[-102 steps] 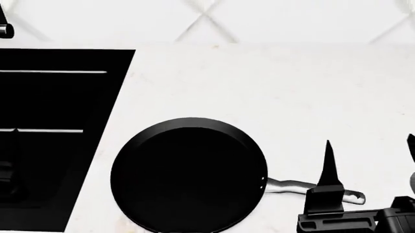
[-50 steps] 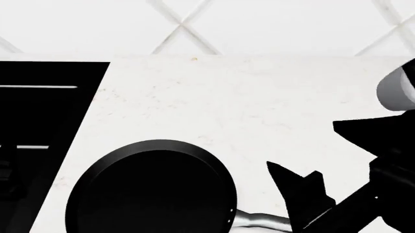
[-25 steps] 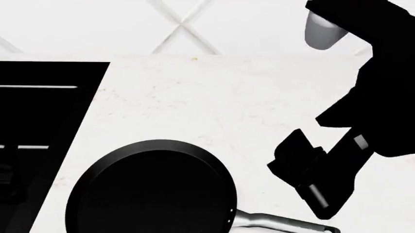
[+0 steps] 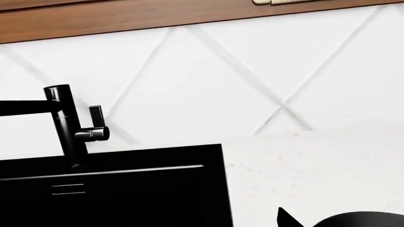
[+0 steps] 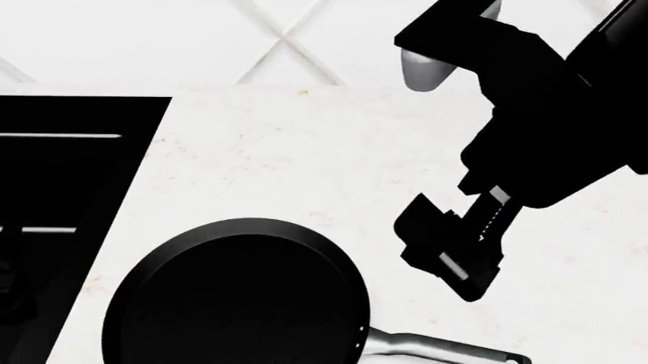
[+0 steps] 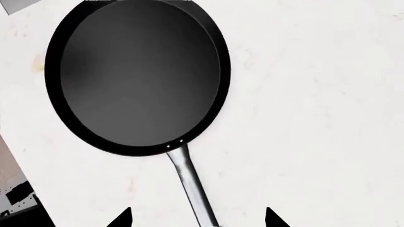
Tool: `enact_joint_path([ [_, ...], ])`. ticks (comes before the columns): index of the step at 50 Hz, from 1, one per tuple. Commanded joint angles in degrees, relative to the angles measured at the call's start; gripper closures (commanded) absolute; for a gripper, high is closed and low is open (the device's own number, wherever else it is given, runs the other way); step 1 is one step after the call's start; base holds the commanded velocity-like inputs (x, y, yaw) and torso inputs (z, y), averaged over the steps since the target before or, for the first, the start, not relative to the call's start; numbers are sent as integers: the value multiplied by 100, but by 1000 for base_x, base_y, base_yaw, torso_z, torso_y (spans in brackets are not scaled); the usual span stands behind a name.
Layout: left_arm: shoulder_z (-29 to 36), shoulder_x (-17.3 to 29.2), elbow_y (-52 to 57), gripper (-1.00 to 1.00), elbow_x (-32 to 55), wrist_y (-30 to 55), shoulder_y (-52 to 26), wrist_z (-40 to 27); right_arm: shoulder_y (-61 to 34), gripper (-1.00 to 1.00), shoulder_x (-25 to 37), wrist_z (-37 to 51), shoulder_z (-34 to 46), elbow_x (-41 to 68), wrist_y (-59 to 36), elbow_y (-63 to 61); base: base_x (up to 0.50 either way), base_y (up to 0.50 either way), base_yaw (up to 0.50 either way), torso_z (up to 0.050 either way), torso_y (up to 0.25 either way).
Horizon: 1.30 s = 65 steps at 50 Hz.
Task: Pick the pan and sponge and place them into the sink. Then turn on the water.
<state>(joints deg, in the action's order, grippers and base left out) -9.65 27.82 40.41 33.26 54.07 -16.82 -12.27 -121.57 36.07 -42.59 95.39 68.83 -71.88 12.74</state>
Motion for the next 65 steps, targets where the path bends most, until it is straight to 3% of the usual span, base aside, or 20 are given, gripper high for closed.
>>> enact_joint_path([
  [1,6,-3,18,-100,24,31,-27,-58,400,-100,-292,-353,342,-428,413,153,0,0,0,0,0],
  [53,-104,108,-143,-100,-8,-264,212,-25,2232,-100,-1050,-437,420,-849,1774,1385,0,0,0,0,0],
  [65,-96,113,-138,-100,19,-236,188,-65,2430,-100,-888,-316,340,-628,1672,1167,0,0,0,0,0],
])
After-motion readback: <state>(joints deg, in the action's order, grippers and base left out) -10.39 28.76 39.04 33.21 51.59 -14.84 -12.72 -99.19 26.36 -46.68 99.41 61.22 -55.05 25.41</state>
